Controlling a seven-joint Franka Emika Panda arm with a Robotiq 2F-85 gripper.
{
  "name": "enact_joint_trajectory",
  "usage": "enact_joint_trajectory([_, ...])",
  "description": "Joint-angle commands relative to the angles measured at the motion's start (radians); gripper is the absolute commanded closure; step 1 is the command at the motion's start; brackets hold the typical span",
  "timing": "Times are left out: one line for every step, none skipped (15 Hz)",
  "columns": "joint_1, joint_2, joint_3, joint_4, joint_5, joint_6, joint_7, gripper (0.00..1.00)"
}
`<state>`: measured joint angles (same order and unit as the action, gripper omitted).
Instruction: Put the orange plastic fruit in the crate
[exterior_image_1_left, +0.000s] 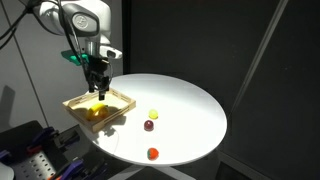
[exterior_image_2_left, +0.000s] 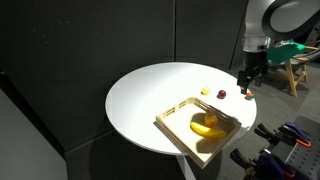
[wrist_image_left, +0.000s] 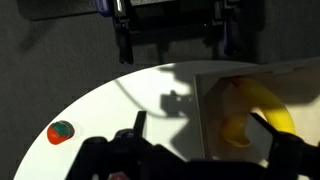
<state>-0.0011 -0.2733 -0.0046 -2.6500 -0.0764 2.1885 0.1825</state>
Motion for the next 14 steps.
enact_joint_trajectory([-0.015,-0.099,-0.011,-0.036,0.001,-0.028,-0.092,0.00])
enact_joint_trajectory([-0.015,-0.116,-0.015,-0.041,0.005,-0.026,-0.114,0.00])
enact_joint_trajectory([-0.015,-0.130,-0.018,-0.045,0.009,-0.026,-0.133,0.00])
enact_joint_trajectory([-0.015,-0.146,-0.022,-0.050,0.010,-0.023,-0.149,0.00])
enact_joint_trajectory([-0.014,-0.159,-0.025,-0.054,0.012,-0.021,-0.164,0.00])
enact_joint_trajectory([-0.013,-0.170,-0.028,-0.056,0.014,-0.023,-0.176,0.00])
enact_joint_trajectory([-0.013,-0.180,-0.030,-0.058,0.015,-0.023,-0.185,0.00])
enact_joint_trajectory([-0.012,-0.190,-0.031,-0.060,0.016,-0.025,-0.192,0.00])
enact_joint_trajectory([-0.013,-0.197,-0.033,-0.062,0.017,-0.026,-0.195,0.00])
enact_joint_trajectory([-0.015,-0.201,-0.032,-0.062,0.017,-0.030,-0.188,0.00])
enact_joint_trajectory([-0.017,-0.206,-0.032,-0.063,0.018,-0.028,-0.182,0.00])
enact_joint_trajectory([-0.017,-0.209,-0.033,-0.063,0.020,-0.030,-0.180,0.00])
enact_joint_trajectory([-0.017,-0.212,-0.033,-0.063,0.022,-0.030,-0.177,0.00])
enact_joint_trajectory([-0.018,-0.215,-0.034,-0.065,0.025,-0.026,-0.174,0.00])
